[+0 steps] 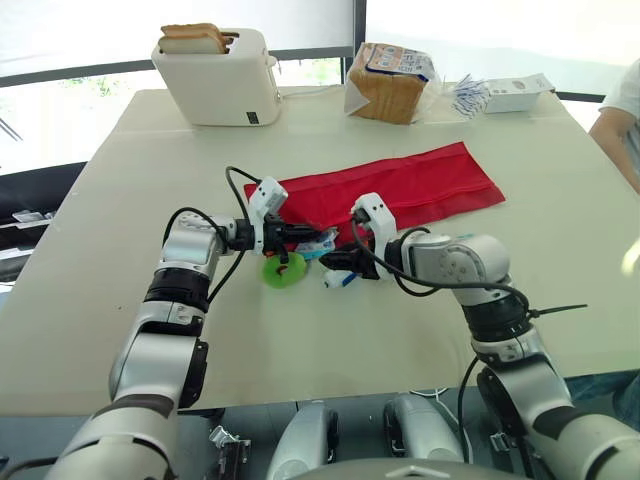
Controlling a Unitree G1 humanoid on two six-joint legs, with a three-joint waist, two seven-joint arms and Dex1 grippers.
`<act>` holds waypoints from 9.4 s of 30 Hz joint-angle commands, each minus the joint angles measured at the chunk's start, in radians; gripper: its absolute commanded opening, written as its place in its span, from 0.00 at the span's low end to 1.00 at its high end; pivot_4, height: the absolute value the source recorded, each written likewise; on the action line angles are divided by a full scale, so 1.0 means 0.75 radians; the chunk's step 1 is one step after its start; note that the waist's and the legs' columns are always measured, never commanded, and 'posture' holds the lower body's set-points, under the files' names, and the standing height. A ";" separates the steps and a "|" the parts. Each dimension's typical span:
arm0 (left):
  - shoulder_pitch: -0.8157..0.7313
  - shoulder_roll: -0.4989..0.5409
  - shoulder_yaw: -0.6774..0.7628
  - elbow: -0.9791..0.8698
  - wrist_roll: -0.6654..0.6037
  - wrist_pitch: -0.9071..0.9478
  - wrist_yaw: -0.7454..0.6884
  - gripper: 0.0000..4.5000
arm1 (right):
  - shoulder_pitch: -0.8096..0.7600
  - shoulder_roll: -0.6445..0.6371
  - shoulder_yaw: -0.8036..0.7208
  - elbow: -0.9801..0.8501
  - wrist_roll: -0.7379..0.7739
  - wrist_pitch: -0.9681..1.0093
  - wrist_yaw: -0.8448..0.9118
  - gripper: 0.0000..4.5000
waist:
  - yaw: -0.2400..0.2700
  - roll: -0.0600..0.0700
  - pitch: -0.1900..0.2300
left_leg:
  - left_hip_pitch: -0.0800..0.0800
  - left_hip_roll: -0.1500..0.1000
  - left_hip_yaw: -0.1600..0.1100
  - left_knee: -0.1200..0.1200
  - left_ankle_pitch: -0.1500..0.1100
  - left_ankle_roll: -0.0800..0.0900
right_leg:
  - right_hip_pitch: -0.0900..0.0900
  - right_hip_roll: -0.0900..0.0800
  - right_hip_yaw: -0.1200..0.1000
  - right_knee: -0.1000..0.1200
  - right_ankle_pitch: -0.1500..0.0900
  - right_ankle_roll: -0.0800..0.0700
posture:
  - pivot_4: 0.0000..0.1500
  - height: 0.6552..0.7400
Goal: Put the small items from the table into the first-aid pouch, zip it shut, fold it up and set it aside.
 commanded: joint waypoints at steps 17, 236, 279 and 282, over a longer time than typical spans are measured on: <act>-0.003 -0.014 -0.008 -0.135 -0.027 0.054 -0.014 0.00 | -0.127 0.108 -0.070 0.212 -0.140 -0.072 -0.110 0.52 | 0.009 0.000 0.000 | 0.000 -0.001 0.000 0.000 0.000 0.000 | 0.000 -0.001 0.000 0.000 0.000 0.000 | 1.00 1.00; 0.132 0.154 0.003 -0.311 -0.146 0.282 0.057 0.00 | -0.156 0.292 0.189 1.138 -0.948 -1.820 -0.027 0.01 | -0.008 0.000 -0.004 | 0.012 -0.002 -0.004 -0.003 0.001 -0.002 | 0.008 -0.001 -0.004 0.000 0.000 0.000 | 1.00 1.00; 0.098 0.121 0.085 -0.362 -0.243 0.414 0.076 0.00 | -0.126 0.329 0.293 0.895 -0.888 -1.340 0.319 0.02 | -0.006 0.001 -0.004 | 0.004 -0.003 -0.006 -0.001 0.001 -0.002 | 0.002 -0.002 -0.004 0.000 0.000 0.000 | 1.00 1.00; 0.105 0.121 0.088 -0.374 -0.249 0.423 0.080 0.00 | -0.147 0.340 0.273 0.968 -0.915 -1.371 0.240 0.02 | -0.006 0.001 -0.004 | 0.004 -0.003 -0.006 -0.001 0.001 -0.002 | 0.002 -0.002 -0.004 0.000 0.000 0.000 | 1.00 1.00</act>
